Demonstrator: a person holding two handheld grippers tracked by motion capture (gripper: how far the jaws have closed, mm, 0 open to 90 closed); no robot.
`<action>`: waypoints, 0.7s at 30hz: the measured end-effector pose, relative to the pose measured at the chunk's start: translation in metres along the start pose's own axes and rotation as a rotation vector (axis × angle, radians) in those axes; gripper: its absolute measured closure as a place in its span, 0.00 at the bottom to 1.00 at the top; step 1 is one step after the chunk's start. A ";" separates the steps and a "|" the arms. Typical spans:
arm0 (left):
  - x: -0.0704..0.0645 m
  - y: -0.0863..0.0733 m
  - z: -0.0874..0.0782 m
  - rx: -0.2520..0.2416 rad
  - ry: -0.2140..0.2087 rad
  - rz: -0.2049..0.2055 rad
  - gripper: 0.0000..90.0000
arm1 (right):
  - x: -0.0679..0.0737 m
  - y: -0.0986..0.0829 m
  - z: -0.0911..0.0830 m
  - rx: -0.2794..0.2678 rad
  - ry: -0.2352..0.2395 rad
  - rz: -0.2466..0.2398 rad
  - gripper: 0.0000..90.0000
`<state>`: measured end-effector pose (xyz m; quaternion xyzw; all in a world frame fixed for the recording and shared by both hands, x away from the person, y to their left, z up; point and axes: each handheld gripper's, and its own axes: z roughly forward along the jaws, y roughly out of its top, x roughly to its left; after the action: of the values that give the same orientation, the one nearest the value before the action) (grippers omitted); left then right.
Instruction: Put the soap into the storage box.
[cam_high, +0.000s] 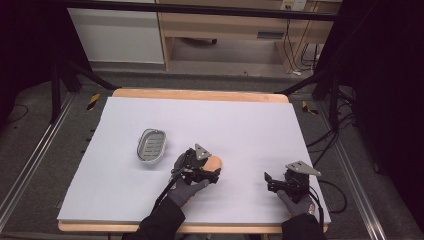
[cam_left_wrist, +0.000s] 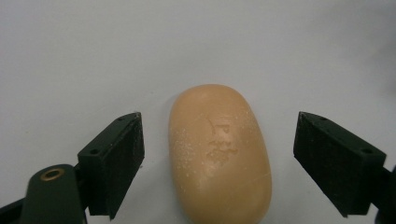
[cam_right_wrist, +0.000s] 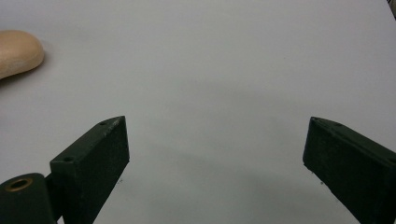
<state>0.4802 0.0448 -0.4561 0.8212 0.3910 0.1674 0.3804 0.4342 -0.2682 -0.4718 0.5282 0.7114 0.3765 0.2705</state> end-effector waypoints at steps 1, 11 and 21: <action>0.000 0.000 0.001 0.003 0.005 0.000 0.18 | 0.000 0.000 0.000 0.002 0.002 0.002 0.08; -0.001 0.001 0.014 0.051 0.003 0.004 0.18 | -0.001 0.000 0.001 0.001 0.003 0.001 0.08; 0.000 0.000 0.021 0.075 -0.008 -0.008 0.22 | 0.000 0.000 0.001 0.007 0.006 -0.002 0.08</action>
<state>0.4920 0.0346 -0.4698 0.8339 0.3987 0.1476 0.3518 0.4352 -0.2683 -0.4729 0.5274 0.7140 0.3752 0.2670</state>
